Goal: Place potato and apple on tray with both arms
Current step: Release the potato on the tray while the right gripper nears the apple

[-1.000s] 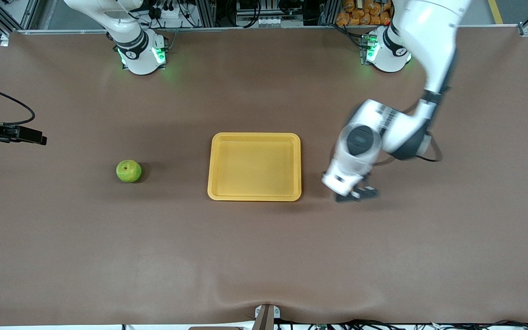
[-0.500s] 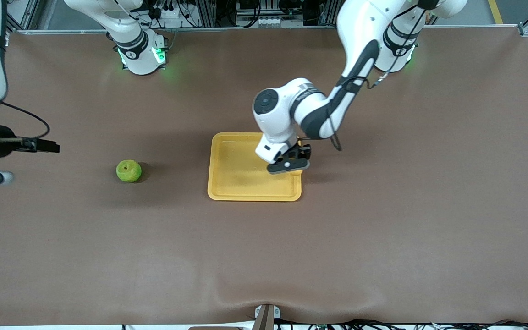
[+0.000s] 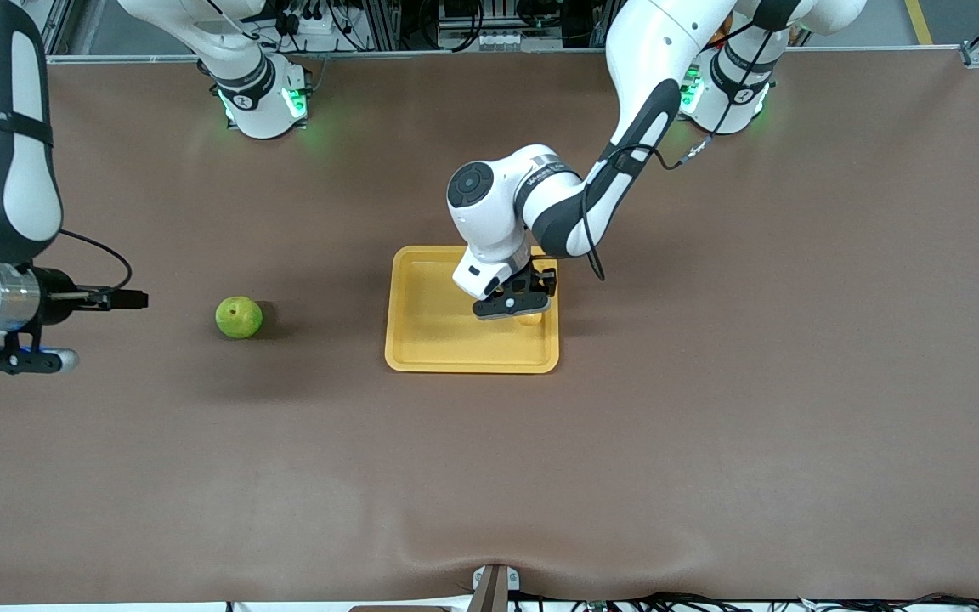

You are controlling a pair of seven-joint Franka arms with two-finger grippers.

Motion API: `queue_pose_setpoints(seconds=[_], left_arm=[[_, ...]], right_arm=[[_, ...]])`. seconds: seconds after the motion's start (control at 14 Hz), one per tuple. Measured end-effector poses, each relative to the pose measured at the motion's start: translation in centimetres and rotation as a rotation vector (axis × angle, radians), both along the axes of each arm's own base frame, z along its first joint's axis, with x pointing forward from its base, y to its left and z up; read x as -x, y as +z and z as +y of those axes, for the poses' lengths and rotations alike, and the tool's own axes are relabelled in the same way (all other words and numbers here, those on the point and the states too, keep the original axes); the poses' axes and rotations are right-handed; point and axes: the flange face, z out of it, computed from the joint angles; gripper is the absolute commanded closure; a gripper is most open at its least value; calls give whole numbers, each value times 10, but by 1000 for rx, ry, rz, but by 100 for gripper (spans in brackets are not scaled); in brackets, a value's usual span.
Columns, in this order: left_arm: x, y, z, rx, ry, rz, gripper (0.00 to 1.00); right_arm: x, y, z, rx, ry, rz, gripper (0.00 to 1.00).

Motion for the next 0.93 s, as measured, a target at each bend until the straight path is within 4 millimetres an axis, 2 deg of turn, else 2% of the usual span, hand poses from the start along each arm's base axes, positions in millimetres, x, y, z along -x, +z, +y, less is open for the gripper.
queue_pose_setpoints(seconds=[0.21, 0.36, 0.43, 0.5, 0.57, 0.79, 0.93], left_arm=[[3, -25, 6, -43, -11, 36, 100], [4, -34, 6, -52, -15, 45, 100], [5, -35, 5, -54, -16, 46, 77], [6, -38, 5, -58, -17, 50, 22], [6, -41, 6, -61, -17, 53, 0], [7, -41, 4, -59, -20, 52, 0], [6, -33, -2, -49, -22, 41, 0]], right_arm=[[-3, -20, 8, -1, 11, 25, 0], [-4, -36, 9, -1, 11, 26, 0], [-4, -45, 9, -2, 8, 22, 0], [-2, -55, 9, -4, 5, 22, 0], [-1, -63, 9, -4, 3, 26, 0], [1, -79, 10, -22, -7, 41, 0], [0, -89, 12, -29, -11, 40, 0]])
